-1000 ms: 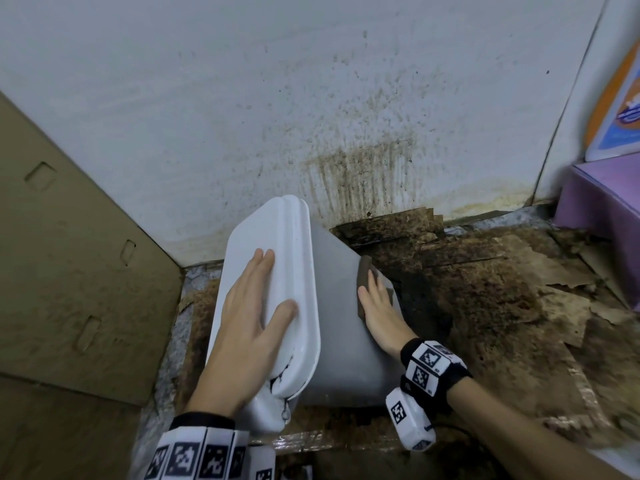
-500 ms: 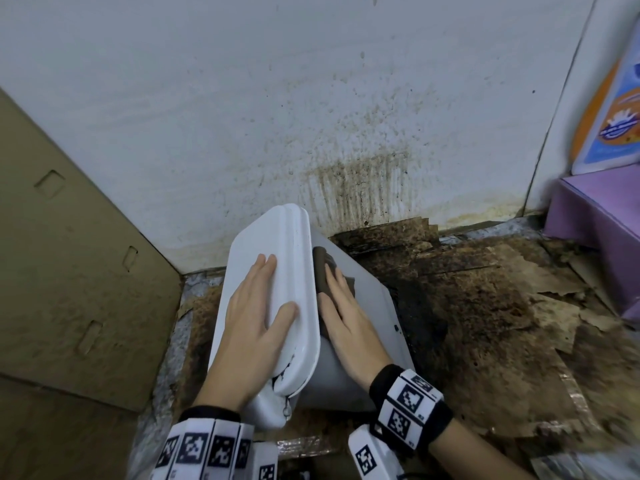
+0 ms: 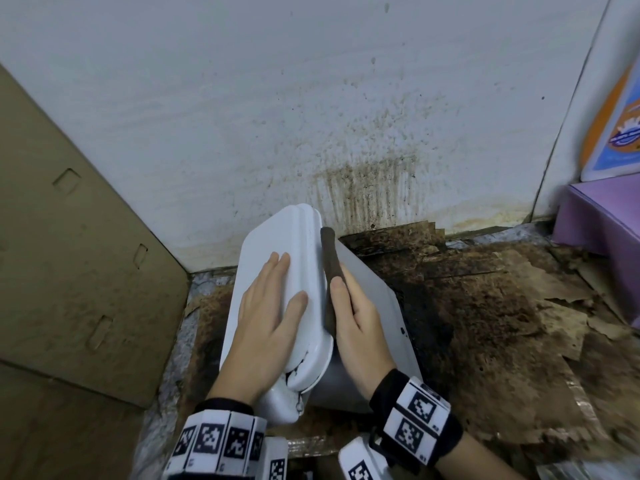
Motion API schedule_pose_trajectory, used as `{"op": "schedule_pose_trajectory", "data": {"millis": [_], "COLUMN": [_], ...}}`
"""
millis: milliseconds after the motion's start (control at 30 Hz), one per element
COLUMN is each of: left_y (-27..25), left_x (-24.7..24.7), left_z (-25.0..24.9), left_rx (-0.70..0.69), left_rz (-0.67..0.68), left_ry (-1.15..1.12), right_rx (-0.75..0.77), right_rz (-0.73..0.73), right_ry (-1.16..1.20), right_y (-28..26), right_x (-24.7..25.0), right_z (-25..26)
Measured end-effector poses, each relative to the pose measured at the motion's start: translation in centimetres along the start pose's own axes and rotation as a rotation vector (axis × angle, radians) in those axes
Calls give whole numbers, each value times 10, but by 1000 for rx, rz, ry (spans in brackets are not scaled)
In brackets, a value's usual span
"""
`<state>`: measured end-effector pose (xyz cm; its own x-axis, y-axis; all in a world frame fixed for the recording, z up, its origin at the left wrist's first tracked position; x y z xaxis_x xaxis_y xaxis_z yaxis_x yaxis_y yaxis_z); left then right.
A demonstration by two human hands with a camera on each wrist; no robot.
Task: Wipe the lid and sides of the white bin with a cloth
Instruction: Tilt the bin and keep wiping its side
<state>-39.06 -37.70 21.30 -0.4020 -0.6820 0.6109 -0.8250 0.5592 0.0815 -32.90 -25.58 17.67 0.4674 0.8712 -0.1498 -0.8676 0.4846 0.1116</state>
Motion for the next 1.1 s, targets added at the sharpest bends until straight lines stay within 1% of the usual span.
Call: {"op": "schedule_pose_trajectory", "data": {"millis": [100,233,333,433,567,733,800,900,1000,1100], "left_y": [0,1,3,3,4,3,4,5,4,4], "left_x": [-2,-3,-3,-4,-4,-3,-3,-4,-6,-6], "left_z": [-6,-7,-4,-5,-4,0,0,-1,-3,-4], "left_rx": [4,-15,-11,-14,-6,0,4,1,-2,-14], "left_rz": [-1,12,7,11,11,-1,-9,-7,7,11], "left_ry": [-28,-28,-21,-18,-12,-9,-17,-12,0,-2], "right_rx": [40,43,90,109,113,83,63,49,37,59], "right_rz": [43,67,110,138,166,237,265,273,245,219], "right_ry": [-121,-244,-417,-501,-592,-716,-747,-743,-701,-642], "right_y": [-1,2,10,21,45,92,106,113,103,82], "right_x": [-6,-6,-7,-7,-6,-8,-7,-6,-5,-4], "right_z": [6,8,14,19,22,18,14,11,8,13]}}
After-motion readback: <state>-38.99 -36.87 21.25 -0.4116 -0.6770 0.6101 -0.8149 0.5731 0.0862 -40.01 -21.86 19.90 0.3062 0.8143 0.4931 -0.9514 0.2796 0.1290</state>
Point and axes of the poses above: each hand's wrist, its own y-axis towards the middle knuckle, its own x-axis out of the back of the hand, z = x × y, the point moved 8 cm from there along y, towards the middle knuckle, and after that the axes turned 4 degrees about -y, right-handed, at the moved point
